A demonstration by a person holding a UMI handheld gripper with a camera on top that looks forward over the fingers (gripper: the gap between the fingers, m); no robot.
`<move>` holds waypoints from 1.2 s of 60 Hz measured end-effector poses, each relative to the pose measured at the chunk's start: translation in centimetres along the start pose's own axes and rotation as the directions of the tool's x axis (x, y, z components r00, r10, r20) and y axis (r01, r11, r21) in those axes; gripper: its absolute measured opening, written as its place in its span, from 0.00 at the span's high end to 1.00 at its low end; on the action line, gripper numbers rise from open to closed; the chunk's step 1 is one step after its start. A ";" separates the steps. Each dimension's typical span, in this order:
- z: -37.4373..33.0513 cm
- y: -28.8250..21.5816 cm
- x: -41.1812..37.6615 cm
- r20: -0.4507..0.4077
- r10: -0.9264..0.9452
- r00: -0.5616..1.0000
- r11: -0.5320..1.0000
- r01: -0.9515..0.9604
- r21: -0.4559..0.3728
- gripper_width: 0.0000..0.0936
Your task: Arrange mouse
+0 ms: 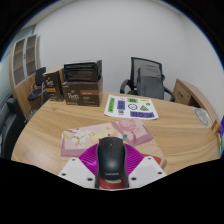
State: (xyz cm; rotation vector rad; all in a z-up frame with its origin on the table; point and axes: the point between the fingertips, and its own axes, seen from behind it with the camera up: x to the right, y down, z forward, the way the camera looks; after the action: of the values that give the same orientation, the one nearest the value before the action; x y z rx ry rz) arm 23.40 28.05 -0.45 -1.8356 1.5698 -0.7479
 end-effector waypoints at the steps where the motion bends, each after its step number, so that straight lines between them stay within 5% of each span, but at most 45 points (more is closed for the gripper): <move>1: 0.1 0.2 0.2 -0.007 0.000 1.000 1.000 0.000 -0.003 0.64; 11: 0.4 0.9 0.6 -0.033 -0.004 0.999 1.000 0.004 0.005 0.48; 16: 0.0 0.7 0.7 -0.041 0.001 0.999 1.000 -0.001 0.005 0.06; 18: -0.4 0.6 0.6 -0.030 -0.003 1.000 1.000 0.003 0.004 0.11; 33: -12.3 -0.1 1.6 0.004 0.038 0.999 0.999 -0.038 0.024 0.08; 50: -31.3 6.9 5.7 -0.025 0.056 0.998 0.998 -0.056 -0.004 0.08; 72: -43.5 15.7 13.3 -0.195 0.112 0.974 0.993 -0.114 0.003 0.07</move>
State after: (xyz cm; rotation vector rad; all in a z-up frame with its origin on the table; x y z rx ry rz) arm -17.45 9.44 16.78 -1.7039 1.7873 -0.8923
